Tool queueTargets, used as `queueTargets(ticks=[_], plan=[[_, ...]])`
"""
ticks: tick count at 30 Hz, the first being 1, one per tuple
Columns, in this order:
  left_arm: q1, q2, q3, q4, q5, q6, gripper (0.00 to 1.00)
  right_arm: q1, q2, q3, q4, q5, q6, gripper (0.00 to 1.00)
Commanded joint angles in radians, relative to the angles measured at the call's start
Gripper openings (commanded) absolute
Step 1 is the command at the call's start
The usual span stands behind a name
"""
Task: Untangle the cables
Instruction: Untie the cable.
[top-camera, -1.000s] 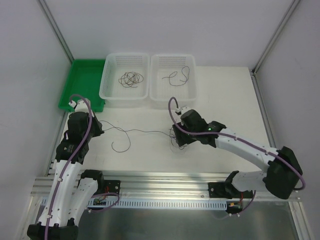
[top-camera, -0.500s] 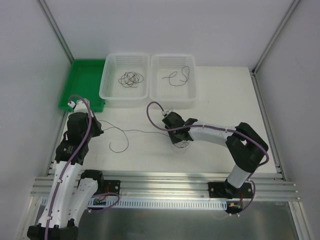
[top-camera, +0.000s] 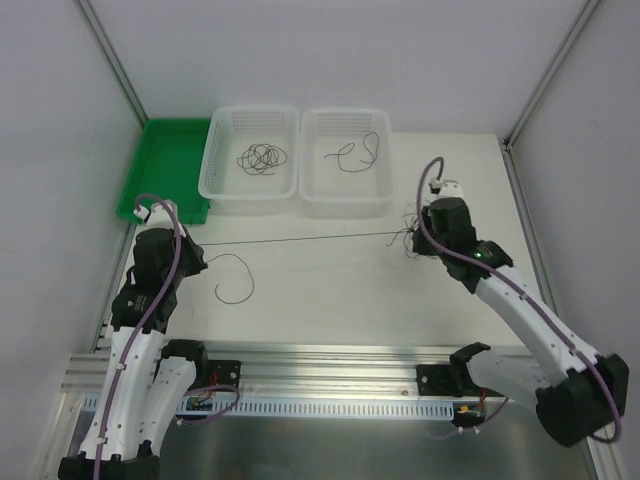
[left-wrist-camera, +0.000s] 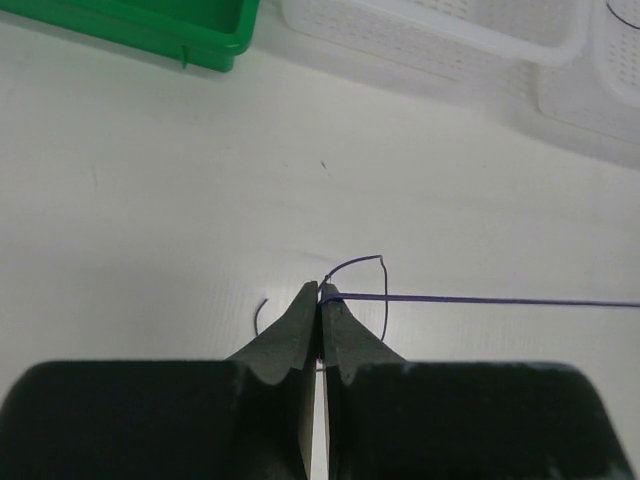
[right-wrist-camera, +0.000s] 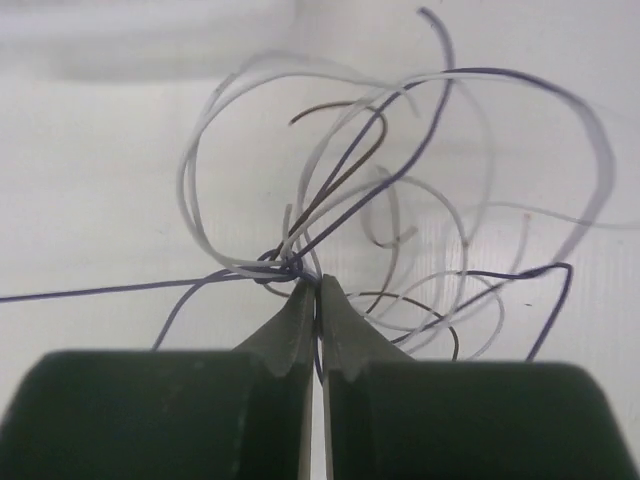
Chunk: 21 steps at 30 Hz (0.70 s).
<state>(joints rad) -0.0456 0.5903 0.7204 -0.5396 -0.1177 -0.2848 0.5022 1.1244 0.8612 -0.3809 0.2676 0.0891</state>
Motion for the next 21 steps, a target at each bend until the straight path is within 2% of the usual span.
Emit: queueTargets(ticks=[1, 2, 6, 8, 12, 14, 18, 21], plan=[[0.039, -0.015, 0.011, 0.021, -0.143, -0.002, 0.00, -0.141, -0.179, 0.018, -0.197, 0.085, -0.058, 0.01], [0.039, -0.018, 0.010, 0.020, -0.145, -0.005, 0.00, -0.196, -0.245, 0.034, -0.214, 0.075, -0.066, 0.01], [0.073, -0.021, 0.010, 0.018, -0.154, -0.014, 0.00, -0.290, -0.313, 0.117, -0.291, -0.016, -0.081, 0.01], [0.073, -0.021, 0.010, 0.017, -0.154, -0.016, 0.00, -0.294, -0.331, 0.137, -0.299, -0.045, -0.083, 0.01], [0.076, -0.020, 0.011, 0.018, -0.152, -0.014, 0.00, -0.294, -0.318, 0.124, -0.288, -0.227, -0.081, 0.01], [0.076, -0.020, 0.010, 0.018, -0.152, -0.014, 0.00, -0.294, -0.298, 0.102, -0.296, -0.258, -0.083, 0.01], [0.078, -0.011, 0.011, 0.017, -0.142, -0.007, 0.00, -0.291, -0.247, 0.056, -0.305, -0.488, -0.149, 0.01], [0.078, 0.023, 0.010, 0.020, -0.050, 0.005, 0.00, -0.239, -0.219, 0.030, -0.306, -0.603, -0.180, 0.01]])
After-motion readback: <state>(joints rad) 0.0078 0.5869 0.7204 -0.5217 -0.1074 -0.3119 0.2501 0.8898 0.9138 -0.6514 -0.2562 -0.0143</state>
